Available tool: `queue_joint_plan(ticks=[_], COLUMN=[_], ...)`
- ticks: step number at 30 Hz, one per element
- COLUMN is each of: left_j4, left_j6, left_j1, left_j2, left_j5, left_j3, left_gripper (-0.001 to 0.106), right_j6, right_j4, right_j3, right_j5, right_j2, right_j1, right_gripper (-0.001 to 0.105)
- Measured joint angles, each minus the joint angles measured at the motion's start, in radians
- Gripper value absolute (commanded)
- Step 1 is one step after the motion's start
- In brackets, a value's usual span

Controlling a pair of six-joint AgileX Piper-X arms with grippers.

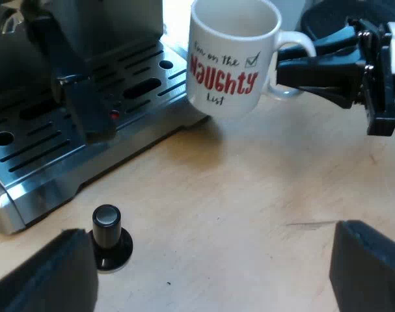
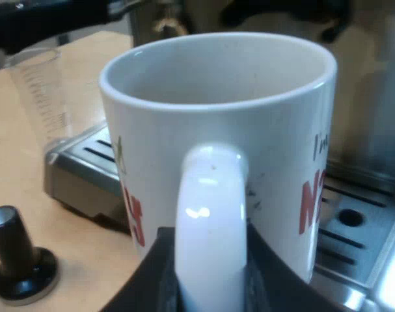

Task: Remove mug from coffee machine

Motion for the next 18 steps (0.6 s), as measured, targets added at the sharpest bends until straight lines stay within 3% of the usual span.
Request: queue_joint_plan(ticks=[8, 11, 15, 18], left_j4=[0.0, -0.004, -0.058, -0.094], left_j6=[0.001, 0.012, 0.025, 0.025], left_j1=[0.0, 0.0, 0.0, 0.0], left_j2=[0.0, 0.0, 0.03, 0.072], left_j5=[0.029, 0.029, 0.03, 0.033], left_j3=[0.0, 0.0, -0.001, -0.001], left_gripper=[0.087, 0.087, 0.087, 0.087], right_j6=[0.002, 0.005, 0.087, 0.103], right_j4=[0.243, 0.311, 0.338, 0.343], right_j3=[0.0, 0.003, 0.004, 0.005], right_j5=[0.051, 0.121, 0.276, 0.339], right_j2=[-0.162, -0.204, -0.221, -0.221], right_j1=[0.0, 0.002, 0.002, 0.002], right_gripper=[0.0, 0.0, 0.0, 0.0])
